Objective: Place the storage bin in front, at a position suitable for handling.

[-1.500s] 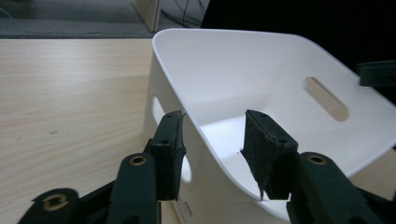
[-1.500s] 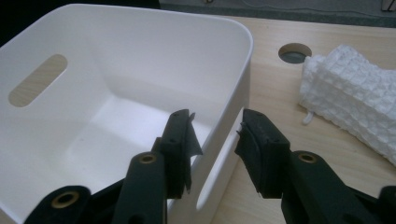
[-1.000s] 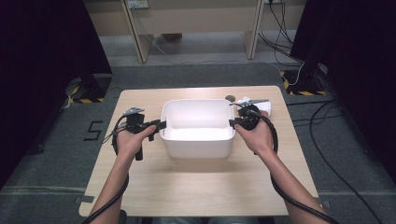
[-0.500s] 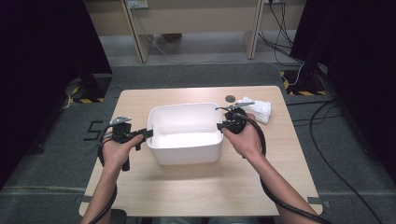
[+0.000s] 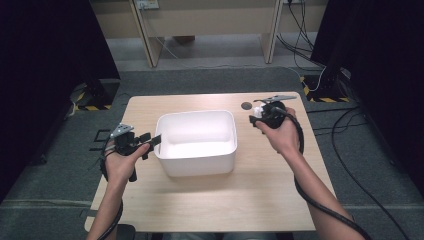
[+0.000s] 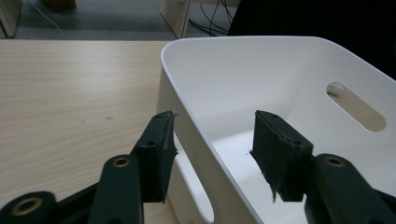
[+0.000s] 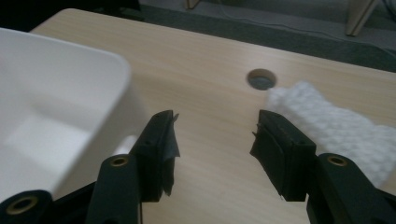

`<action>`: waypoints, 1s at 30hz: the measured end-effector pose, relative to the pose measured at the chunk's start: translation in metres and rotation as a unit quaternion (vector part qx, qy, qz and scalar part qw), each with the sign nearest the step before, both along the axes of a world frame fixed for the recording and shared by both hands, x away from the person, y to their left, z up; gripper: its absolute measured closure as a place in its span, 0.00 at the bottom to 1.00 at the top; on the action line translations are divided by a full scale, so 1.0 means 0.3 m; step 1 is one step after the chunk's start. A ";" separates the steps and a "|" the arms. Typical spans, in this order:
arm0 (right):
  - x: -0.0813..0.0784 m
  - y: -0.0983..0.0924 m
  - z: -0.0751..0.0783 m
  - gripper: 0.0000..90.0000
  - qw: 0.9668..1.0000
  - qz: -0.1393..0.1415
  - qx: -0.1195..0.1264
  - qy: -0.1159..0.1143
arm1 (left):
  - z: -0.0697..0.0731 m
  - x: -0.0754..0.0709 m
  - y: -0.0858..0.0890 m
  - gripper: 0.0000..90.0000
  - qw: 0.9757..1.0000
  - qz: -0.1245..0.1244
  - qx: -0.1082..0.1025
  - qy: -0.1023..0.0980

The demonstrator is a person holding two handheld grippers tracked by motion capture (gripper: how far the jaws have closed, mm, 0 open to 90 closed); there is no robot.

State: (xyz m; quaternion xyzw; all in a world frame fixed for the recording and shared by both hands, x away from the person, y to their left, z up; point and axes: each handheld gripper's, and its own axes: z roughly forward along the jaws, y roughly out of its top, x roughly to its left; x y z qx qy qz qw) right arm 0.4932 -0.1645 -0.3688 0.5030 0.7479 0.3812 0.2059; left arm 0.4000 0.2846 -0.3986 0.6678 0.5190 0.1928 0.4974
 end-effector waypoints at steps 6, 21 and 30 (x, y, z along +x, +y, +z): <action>0.125 -0.127 -0.104 0.50 0.999 -0.043 -0.024 0.011 | 0.008 -0.044 0.017 0.47 1.000 0.000 -0.019 -0.012; 0.341 -0.180 -0.256 0.44 0.993 -0.033 -0.106 0.042 | -0.030 -0.133 0.062 0.47 0.999 0.010 -0.034 -0.012; 0.388 -0.176 -0.366 0.41 0.988 -0.028 -0.136 0.069 | -0.034 -0.141 0.075 0.47 0.999 0.014 -0.027 -0.012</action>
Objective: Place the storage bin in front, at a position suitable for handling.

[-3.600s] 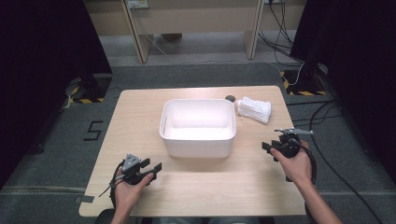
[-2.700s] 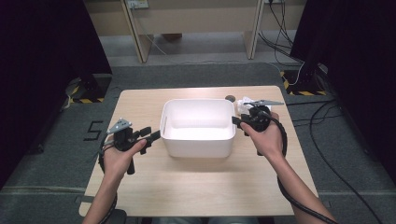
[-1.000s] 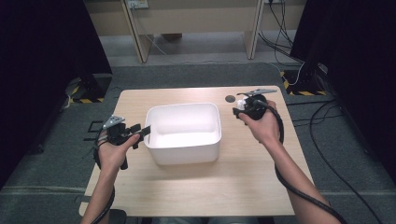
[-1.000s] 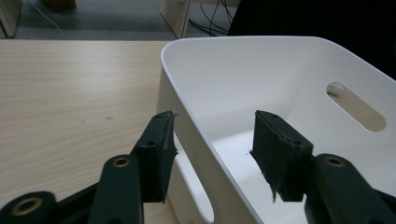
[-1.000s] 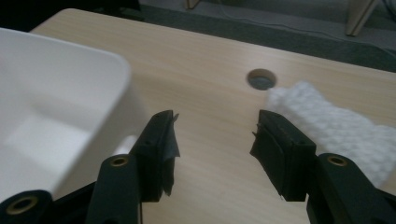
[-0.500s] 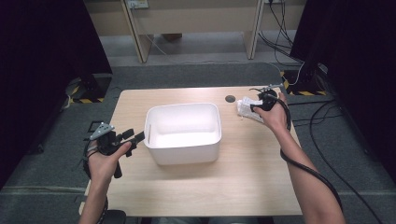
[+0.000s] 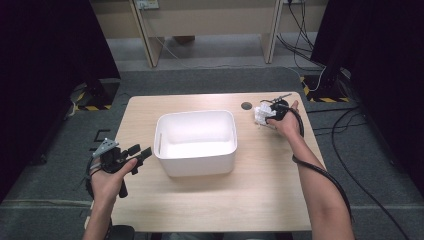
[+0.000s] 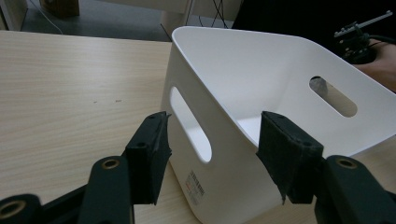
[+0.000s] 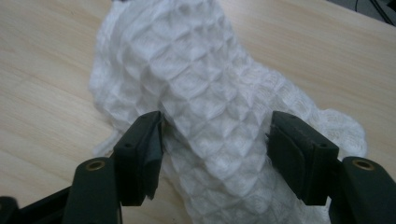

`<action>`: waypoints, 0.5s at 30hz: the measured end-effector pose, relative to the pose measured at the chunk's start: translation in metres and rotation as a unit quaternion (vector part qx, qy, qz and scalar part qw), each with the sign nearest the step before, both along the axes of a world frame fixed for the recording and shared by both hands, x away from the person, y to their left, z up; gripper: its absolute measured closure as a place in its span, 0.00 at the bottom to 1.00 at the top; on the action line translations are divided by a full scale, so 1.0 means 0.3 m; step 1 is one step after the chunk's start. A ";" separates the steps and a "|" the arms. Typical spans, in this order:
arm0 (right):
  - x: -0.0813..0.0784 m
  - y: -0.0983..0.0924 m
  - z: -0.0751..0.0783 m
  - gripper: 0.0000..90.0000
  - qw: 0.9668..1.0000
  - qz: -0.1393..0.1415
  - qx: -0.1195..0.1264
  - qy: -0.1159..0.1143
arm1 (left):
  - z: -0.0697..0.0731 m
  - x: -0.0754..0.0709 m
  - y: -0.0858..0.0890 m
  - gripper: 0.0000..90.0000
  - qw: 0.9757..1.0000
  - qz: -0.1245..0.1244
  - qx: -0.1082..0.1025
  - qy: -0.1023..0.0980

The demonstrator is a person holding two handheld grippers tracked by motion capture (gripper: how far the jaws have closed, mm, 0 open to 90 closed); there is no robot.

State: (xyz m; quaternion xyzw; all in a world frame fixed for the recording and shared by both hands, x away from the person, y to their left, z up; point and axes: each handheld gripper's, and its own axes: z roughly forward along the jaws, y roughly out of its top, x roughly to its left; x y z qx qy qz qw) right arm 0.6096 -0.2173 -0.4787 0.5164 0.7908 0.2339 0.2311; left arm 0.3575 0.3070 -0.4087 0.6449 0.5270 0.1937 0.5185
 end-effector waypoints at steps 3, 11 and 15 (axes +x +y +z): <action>0.000 -0.006 -0.031 0.43 1.000 0.000 0.001 0.009 | 0.000 -0.002 0.005 0.48 1.000 0.007 0.000 -0.005; -0.001 -0.003 -0.031 0.68 1.000 -0.017 -0.002 0.022 | -0.002 -0.005 0.001 0.48 1.000 0.008 0.003 -0.011; -0.005 -0.002 -0.027 0.80 0.999 -0.029 -0.001 0.027 | 0.006 -0.015 0.006 0.49 0.999 0.020 0.002 -0.037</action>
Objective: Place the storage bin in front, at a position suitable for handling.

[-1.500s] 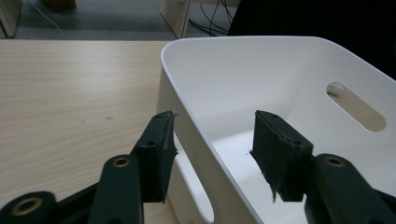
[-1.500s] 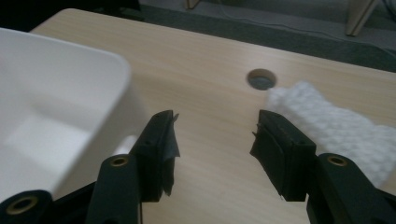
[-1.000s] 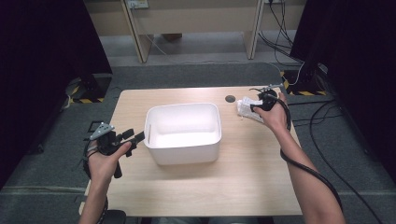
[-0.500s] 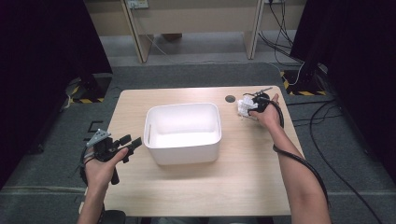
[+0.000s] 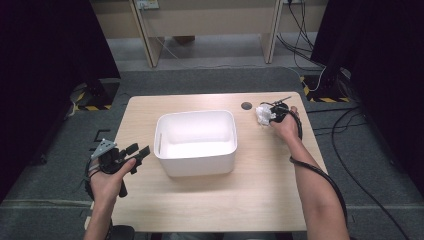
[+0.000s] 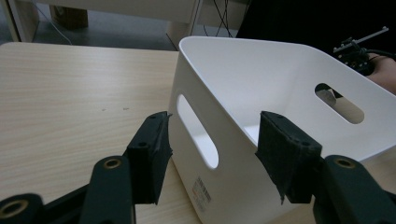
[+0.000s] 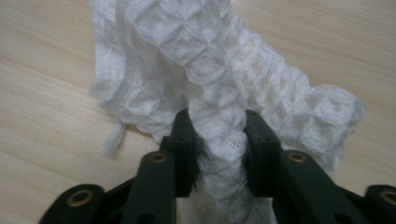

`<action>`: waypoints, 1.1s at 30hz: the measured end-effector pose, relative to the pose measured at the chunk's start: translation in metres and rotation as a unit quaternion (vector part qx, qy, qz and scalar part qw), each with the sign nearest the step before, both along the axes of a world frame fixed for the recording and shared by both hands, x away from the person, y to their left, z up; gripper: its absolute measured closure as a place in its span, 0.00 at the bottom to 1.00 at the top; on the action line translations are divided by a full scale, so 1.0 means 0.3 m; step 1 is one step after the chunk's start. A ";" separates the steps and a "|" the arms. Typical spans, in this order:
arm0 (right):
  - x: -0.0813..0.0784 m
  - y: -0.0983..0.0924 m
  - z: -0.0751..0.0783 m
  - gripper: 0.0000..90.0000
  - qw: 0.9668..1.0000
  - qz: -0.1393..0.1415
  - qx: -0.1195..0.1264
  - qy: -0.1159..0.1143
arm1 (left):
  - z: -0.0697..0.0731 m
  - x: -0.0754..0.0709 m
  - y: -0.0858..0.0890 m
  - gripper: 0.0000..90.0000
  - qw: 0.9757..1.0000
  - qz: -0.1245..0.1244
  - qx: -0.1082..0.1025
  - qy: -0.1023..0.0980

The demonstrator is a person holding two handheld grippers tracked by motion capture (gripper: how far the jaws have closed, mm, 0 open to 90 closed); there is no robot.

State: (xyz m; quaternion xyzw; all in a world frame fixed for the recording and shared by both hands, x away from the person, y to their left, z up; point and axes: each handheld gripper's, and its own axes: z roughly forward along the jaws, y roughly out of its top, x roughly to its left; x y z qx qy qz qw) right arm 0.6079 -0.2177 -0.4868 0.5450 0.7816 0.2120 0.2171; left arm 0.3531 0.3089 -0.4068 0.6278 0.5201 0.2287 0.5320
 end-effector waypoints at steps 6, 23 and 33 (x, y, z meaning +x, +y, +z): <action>-0.015 -0.004 0.030 0.88 0.998 -0.051 0.031 0.030 | 0.019 -0.024 0.007 0.50 0.999 0.015 0.001 -0.043; -0.322 0.047 0.234 0.89 0.996 0.049 0.071 0.019 | 0.076 -0.117 -0.116 0.53 0.995 -0.068 0.000 -0.073; -0.604 0.070 0.344 0.89 0.990 0.133 0.053 0.004 | 0.132 -0.153 -0.225 0.51 0.988 -0.125 0.019 -0.083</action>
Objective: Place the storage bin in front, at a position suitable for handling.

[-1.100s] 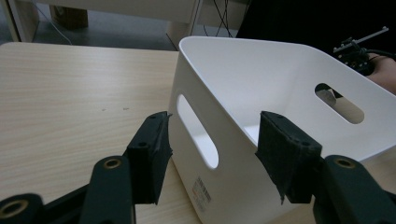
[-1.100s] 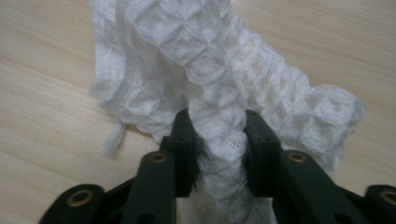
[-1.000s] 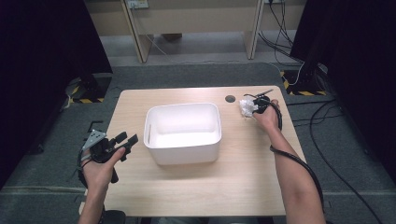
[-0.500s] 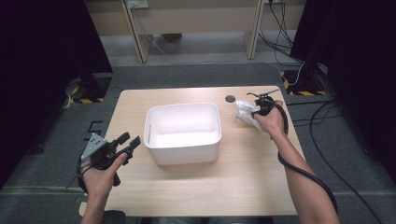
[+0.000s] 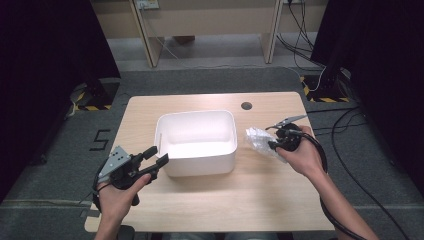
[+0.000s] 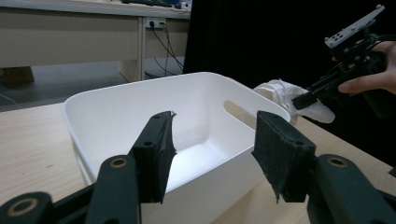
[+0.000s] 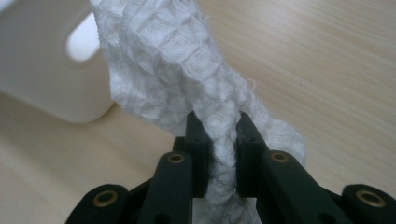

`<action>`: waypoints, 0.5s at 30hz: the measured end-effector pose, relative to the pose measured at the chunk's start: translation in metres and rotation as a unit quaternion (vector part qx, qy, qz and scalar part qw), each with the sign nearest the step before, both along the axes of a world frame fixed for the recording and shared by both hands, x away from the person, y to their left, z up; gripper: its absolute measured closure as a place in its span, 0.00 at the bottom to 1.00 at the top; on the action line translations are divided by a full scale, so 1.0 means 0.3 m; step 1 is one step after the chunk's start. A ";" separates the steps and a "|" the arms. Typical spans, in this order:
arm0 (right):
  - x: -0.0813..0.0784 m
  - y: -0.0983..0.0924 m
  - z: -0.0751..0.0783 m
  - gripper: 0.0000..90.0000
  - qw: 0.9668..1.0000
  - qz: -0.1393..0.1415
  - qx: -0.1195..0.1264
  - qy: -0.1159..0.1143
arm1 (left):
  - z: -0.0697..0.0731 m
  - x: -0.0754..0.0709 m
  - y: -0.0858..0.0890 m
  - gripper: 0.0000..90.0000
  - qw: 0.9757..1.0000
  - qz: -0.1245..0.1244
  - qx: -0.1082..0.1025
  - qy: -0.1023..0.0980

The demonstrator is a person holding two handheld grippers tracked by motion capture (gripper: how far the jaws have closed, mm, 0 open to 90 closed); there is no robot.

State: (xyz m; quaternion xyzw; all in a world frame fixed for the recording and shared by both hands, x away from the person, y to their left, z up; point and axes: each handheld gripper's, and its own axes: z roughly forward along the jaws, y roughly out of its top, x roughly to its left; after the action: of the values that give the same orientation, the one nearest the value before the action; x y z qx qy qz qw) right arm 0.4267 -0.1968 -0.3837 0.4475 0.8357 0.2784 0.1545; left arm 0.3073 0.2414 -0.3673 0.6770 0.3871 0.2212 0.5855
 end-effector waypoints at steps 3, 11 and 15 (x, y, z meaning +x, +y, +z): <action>-0.060 0.009 0.005 0.89 1.000 0.017 -0.001 0.004 | 0.006 0.005 -0.052 0.49 1.000 -0.024 0.016 0.004; -0.210 0.056 -0.013 0.89 0.999 0.048 -0.009 0.007 | 0.000 -0.006 -0.160 0.45 0.997 -0.057 0.051 0.002; -0.283 0.086 -0.003 0.89 0.997 0.076 -0.012 0.007 | 0.001 -0.008 -0.211 0.43 0.994 -0.085 0.064 0.008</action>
State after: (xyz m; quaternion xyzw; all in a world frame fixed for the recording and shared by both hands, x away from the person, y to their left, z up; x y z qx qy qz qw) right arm 0.3417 -0.1709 -0.3846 0.3828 0.8715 0.2764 0.1327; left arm 0.3050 0.1781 -0.3669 0.7454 0.3176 0.1899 0.5545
